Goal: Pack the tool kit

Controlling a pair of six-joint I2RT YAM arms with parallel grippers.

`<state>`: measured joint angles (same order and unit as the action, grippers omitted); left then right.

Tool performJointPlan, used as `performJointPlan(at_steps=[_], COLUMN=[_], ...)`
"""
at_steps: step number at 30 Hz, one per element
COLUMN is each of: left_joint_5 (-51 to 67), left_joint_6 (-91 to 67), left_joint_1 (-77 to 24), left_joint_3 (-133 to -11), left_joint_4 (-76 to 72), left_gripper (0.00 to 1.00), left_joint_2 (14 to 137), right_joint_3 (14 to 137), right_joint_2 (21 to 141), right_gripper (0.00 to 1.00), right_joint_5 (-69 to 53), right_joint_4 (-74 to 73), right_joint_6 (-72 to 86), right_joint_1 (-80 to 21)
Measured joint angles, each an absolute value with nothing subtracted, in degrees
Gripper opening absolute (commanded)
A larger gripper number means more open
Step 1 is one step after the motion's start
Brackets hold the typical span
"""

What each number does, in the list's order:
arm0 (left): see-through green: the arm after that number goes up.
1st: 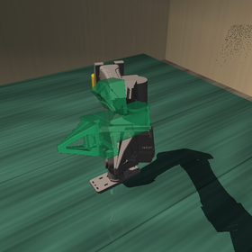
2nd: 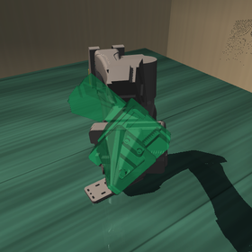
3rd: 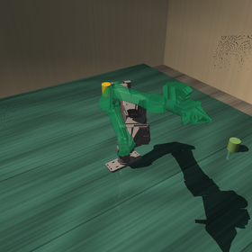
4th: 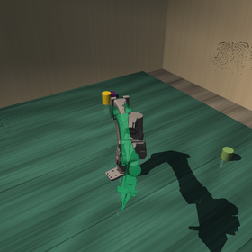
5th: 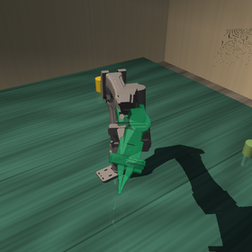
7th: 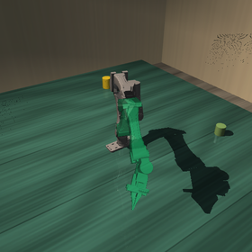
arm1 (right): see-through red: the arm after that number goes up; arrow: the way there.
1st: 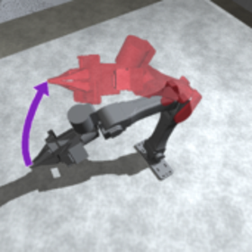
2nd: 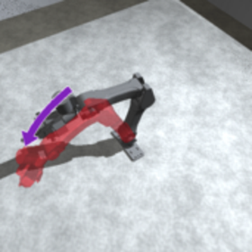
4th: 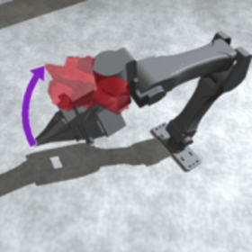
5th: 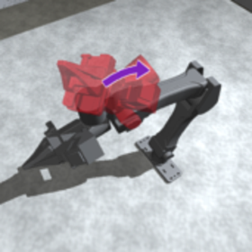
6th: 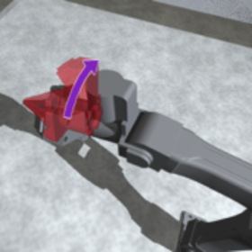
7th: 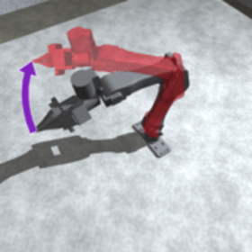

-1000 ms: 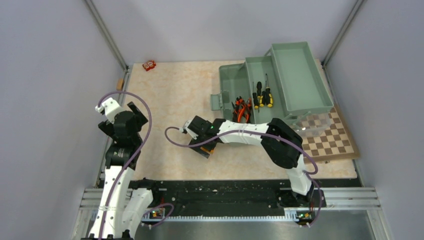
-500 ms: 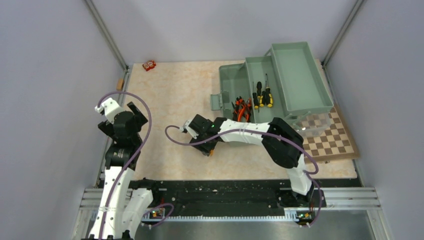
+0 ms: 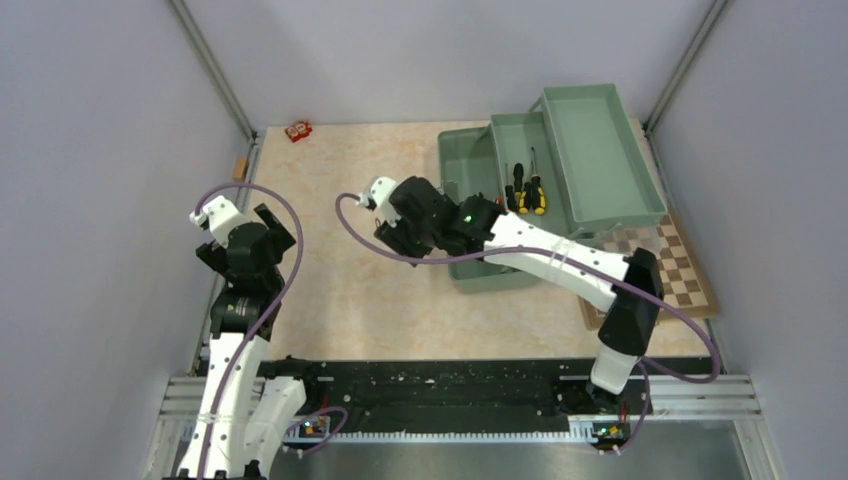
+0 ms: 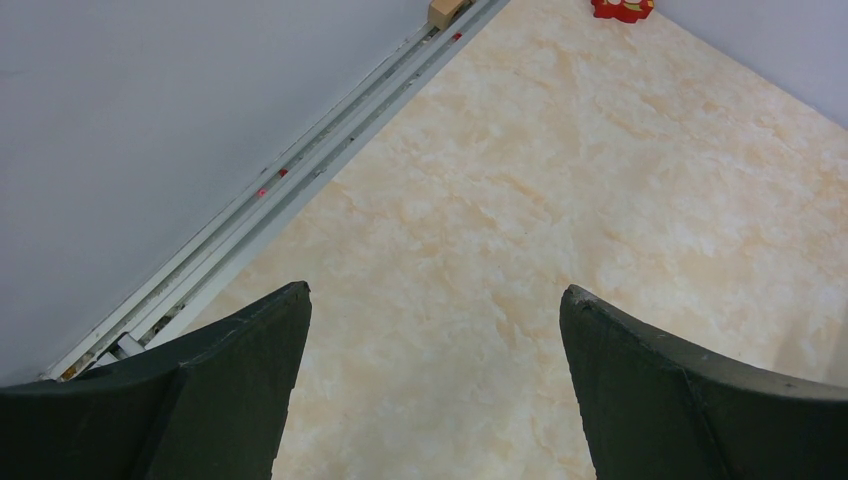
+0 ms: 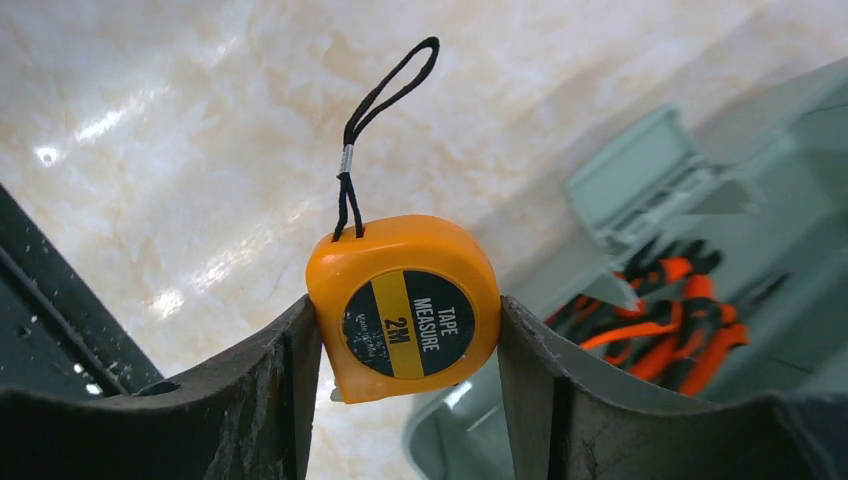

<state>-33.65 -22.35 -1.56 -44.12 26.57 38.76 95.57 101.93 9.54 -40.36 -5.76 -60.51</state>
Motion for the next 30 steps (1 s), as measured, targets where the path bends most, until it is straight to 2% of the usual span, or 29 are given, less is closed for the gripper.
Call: performJointPlan(at_steps=[6,16,25,30], left_joint_5=[-33.65,-33.63,-32.91,-31.92], left_joint_6=[-22.35,-22.35,-22.35,-22.35], left_joint_1=[-1.56,-1.56,-1.63,-1.67], left_joint_3=[-44.12,-44.12,-44.12,-44.12], left_joint_4=[26.57,26.57,26.57,26.57], left_gripper=[0.99,0.99,0.99,0.99], left_joint_2=[38.74,38.74,38.74,38.79], right_joint_3=[101.01,102.08,97.8,92.29], right_joint_2=[96.79,90.78,85.27,85.03], right_gripper=[0.19,0.19,0.22,0.32], right_joint_5=[16.93,29.58,29.85,28.77], right_joint_4=[-42.44,-43.11,-42.81,-41.54], right_joint_6=[-8.16,-7.9,-4.27,-2.26], right_joint_1=[-56.99,-37.36,-20.25,-14.5])
